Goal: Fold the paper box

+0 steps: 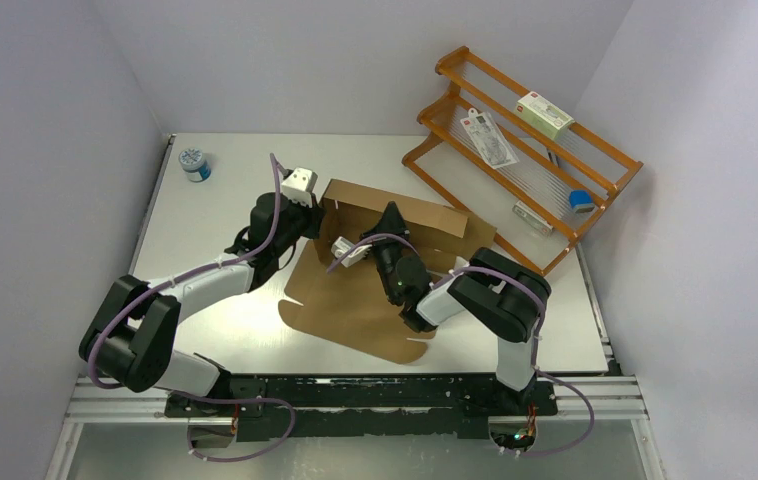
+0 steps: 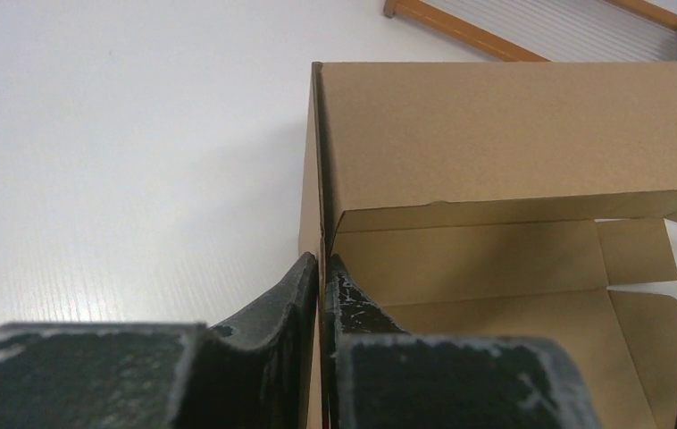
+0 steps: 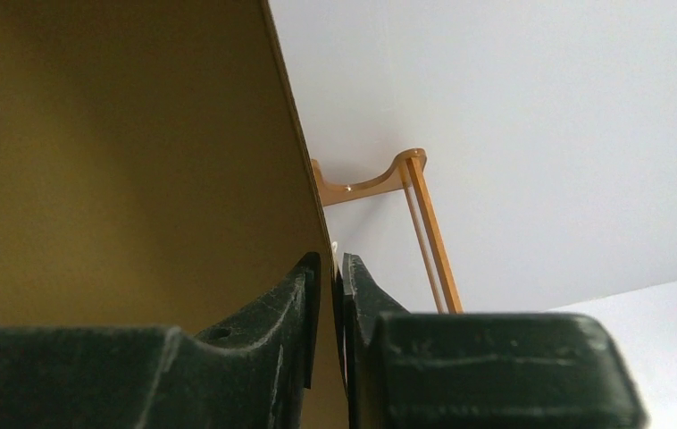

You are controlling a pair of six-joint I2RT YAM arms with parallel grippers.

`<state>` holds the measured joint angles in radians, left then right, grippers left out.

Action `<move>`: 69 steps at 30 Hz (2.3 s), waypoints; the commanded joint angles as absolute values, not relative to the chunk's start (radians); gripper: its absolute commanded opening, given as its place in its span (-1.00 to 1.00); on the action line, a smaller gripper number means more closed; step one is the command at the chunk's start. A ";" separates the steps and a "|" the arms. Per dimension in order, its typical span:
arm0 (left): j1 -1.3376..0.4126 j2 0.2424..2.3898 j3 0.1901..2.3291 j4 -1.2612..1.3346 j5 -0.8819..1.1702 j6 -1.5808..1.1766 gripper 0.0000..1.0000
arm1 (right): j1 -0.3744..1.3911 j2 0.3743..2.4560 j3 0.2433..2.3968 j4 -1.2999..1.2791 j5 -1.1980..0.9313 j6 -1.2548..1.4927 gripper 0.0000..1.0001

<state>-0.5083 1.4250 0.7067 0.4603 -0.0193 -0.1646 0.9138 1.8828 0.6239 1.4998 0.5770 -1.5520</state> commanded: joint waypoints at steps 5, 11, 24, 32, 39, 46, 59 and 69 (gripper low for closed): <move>-0.525 1.414 0.709 0.498 -0.045 -0.166 -0.76 | 0.937 1.849 0.543 1.639 0.655 -1.546 -0.46; -0.525 1.451 0.738 0.446 -0.062 -0.155 -0.76 | 0.939 1.800 0.501 1.610 0.709 -1.554 -0.42; -0.512 1.348 0.698 0.449 0.054 -0.091 -0.31 | 0.939 1.749 0.500 1.459 0.701 -1.527 -0.86; -0.400 1.307 0.718 0.472 0.239 -0.098 -0.21 | 0.934 1.771 0.493 1.447 0.670 -1.571 -0.98; -0.270 1.277 0.761 0.483 0.416 -0.101 -0.14 | 0.930 1.773 0.482 1.434 0.641 -1.594 -1.00; -0.159 1.276 0.817 0.469 0.434 -0.096 -0.16 | 0.928 1.724 0.483 1.358 0.619 -1.571 -1.00; 0.080 1.720 0.962 0.735 0.747 -0.309 -0.20 | 0.931 1.693 0.488 1.340 0.604 -1.599 -1.00; 0.033 1.824 0.994 0.682 0.882 -0.224 -0.12 | 0.936 1.678 0.498 1.316 0.600 -1.596 -1.00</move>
